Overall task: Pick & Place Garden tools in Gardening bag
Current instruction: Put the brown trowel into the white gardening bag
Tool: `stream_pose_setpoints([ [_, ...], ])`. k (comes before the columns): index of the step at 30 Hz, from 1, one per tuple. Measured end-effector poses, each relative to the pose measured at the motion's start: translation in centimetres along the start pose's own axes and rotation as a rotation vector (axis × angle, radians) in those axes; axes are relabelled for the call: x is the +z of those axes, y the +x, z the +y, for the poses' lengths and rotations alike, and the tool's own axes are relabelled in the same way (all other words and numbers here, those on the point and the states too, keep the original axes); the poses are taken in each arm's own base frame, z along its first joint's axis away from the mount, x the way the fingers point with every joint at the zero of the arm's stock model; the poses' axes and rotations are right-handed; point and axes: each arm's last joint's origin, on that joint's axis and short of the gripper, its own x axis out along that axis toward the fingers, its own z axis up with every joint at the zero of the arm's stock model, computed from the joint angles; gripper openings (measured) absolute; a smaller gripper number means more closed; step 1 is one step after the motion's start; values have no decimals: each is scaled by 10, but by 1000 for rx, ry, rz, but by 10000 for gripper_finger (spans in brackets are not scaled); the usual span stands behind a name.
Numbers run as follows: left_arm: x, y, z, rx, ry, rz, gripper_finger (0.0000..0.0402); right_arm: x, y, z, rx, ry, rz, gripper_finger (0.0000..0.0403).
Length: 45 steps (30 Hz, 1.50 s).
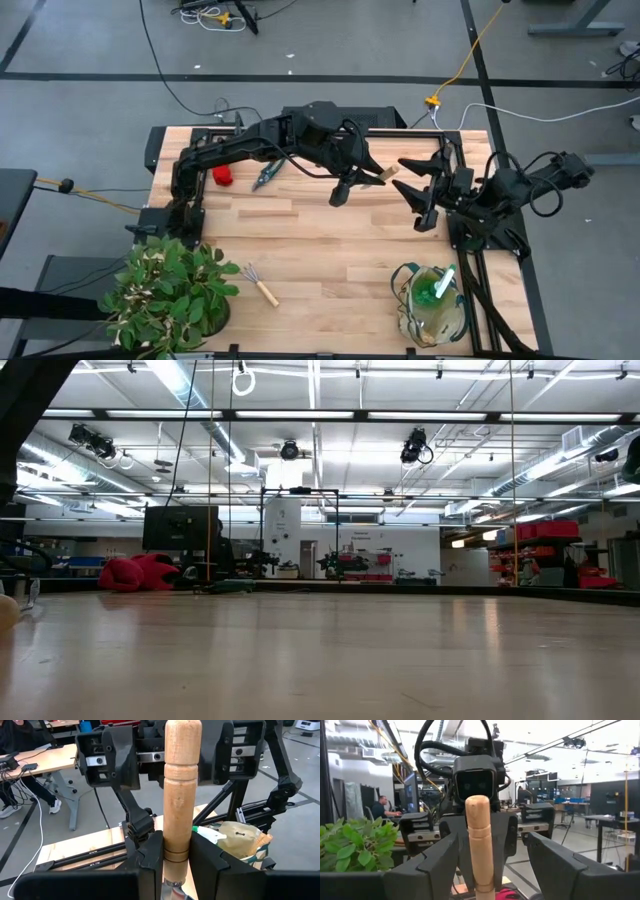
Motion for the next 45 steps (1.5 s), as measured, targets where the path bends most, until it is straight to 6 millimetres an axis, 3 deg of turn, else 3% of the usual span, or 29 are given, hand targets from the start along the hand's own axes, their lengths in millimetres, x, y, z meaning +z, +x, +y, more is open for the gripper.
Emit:
stream_pose_setpoints([
  [12, 0, 0, -1, -2, -1, 0, 77, -11, 19, -3, 110, -43, -33, 240],
  [22, 0, 1, -2, 3, -3, 9, 77, -9, 22, -6, 103, -30, -64, 237],
  [45, -1, 0, -2, 7, -6, 16, 76, -10, 22, -5, 110, -5, -60, 94],
])
